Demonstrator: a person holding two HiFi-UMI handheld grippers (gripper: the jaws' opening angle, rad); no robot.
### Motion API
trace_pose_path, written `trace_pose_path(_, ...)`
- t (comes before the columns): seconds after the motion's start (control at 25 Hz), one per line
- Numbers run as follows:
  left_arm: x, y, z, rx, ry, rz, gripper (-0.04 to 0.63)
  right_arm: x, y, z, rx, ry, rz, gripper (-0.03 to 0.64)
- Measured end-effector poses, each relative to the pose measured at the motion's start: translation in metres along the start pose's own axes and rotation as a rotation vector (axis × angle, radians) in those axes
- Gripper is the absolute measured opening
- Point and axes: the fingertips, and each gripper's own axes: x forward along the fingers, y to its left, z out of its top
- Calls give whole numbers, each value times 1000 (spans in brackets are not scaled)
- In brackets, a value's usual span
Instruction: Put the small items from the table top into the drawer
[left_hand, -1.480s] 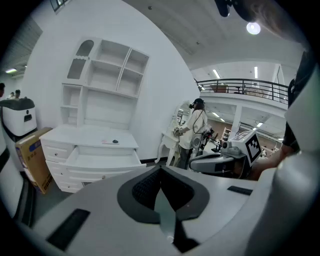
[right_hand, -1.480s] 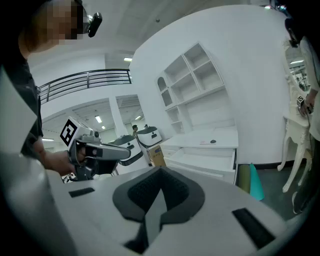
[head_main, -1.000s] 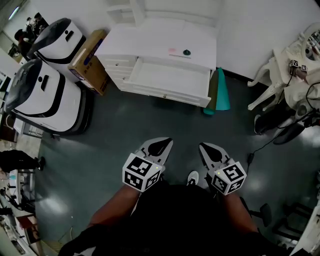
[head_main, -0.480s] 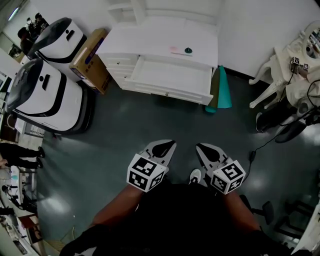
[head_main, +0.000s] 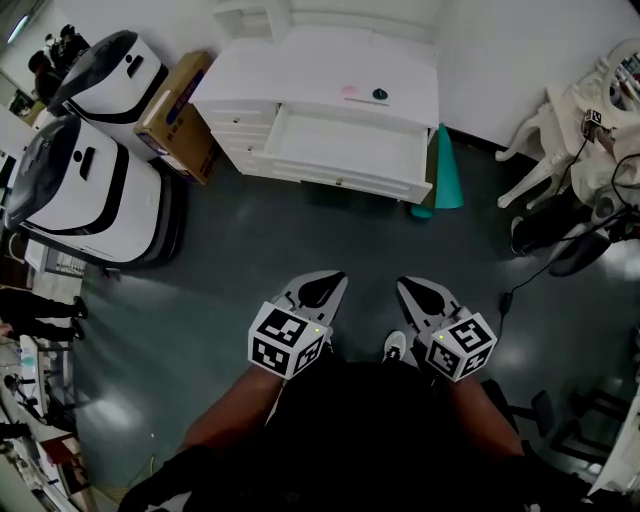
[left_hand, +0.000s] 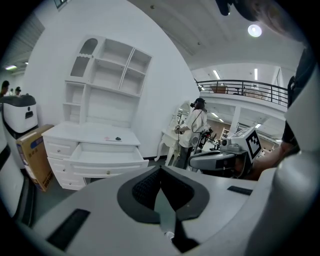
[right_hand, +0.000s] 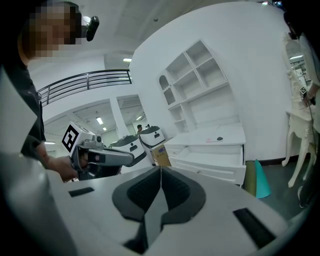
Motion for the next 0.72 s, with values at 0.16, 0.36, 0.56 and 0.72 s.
trace_pose_path(0.16, -10, 16, -4, 9, 6, -16, 3, 15, 14, -3, 6, -5, -17, 26)
trace_pose_path(0.36, -25, 41, -6, 14, 9, -36, 3, 32, 29, -1, 16, -15, -50, 26)
trace_pose_path(0.56, -35, 58, -10, 23, 17, -61, 3, 42, 40, 1, 32, -39, -94, 26)
trace_pose_path(0.72, -40, 68, -12, 25, 22, -81, 3, 47, 44, -5, 47, -30, -124, 26)
